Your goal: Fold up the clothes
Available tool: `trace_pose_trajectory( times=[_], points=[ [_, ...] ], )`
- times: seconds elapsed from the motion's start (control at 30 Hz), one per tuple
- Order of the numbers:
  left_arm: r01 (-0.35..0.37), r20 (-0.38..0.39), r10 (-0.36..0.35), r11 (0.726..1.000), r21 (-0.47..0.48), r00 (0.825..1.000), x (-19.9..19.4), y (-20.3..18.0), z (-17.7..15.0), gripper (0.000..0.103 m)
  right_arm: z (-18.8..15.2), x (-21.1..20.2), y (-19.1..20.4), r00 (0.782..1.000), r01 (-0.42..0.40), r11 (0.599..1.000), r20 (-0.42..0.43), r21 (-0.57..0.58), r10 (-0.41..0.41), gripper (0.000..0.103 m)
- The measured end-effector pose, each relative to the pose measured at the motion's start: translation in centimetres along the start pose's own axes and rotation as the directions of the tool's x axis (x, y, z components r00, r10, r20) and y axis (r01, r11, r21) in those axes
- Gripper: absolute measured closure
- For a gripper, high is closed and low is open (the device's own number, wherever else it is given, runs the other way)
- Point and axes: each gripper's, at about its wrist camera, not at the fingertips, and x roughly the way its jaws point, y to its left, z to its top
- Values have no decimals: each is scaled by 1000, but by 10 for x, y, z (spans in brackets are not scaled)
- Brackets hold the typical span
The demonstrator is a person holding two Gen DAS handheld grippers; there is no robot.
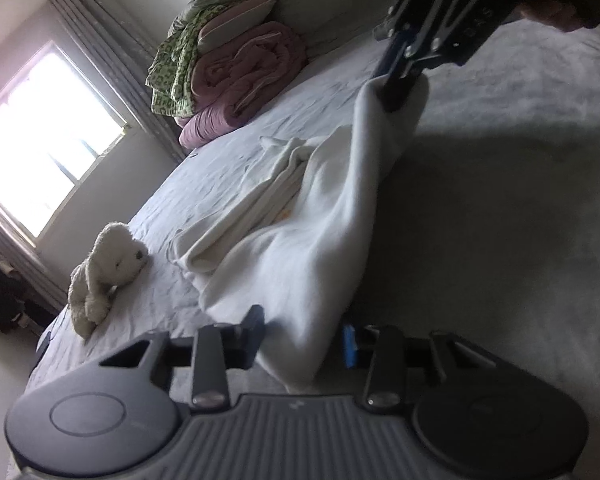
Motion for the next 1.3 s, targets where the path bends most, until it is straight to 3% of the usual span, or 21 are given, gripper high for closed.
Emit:
trace_pose_trajectory(
  times=[0.07, 0.23, 0.4, 0.57, 0.67, 0.8, 0.9, 1.3],
  points=[
    [2, 2, -2, 1000, -14, 1000, -1, 3, 0, 81, -1, 0, 1, 1000, 1, 1000, 0, -14, -1, 88],
    [27, 1, -27, 996, -82, 1000, 0, 15, 2, 85, -7, 2, 11, 1000, 25, 993, -1, -115, -25, 88],
    [42, 1, -42, 990, -135, 999, 2, 22, 3, 85, -20, 5, 25, 998, 42, 971, -29, -235, -50, 70],
    [49, -1, -49, 987, -152, 999, 3, 23, 3, 85, -42, 13, 47, 992, 60, 896, -77, -440, -104, 63],
    [54, -2, -56, 984, -170, 998, 5, 26, 3, 85, -48, 16, 52, 990, 77, 864, -64, -497, -125, 63],
    [59, -2, -60, 981, -183, 998, 6, 28, 3, 85, -47, 19, 45, 986, 101, 864, -64, -494, -152, 66],
    [57, -3, -59, 982, -180, 998, 6, 27, 3, 85, -48, 22, 41, 984, 109, 866, -71, -488, -164, 86],
    [44, 6, -43, 983, -180, 999, 3, 31, 5, 86, -37, 15, 33, 988, 127, 902, -26, -413, -151, 88]
  ],
)
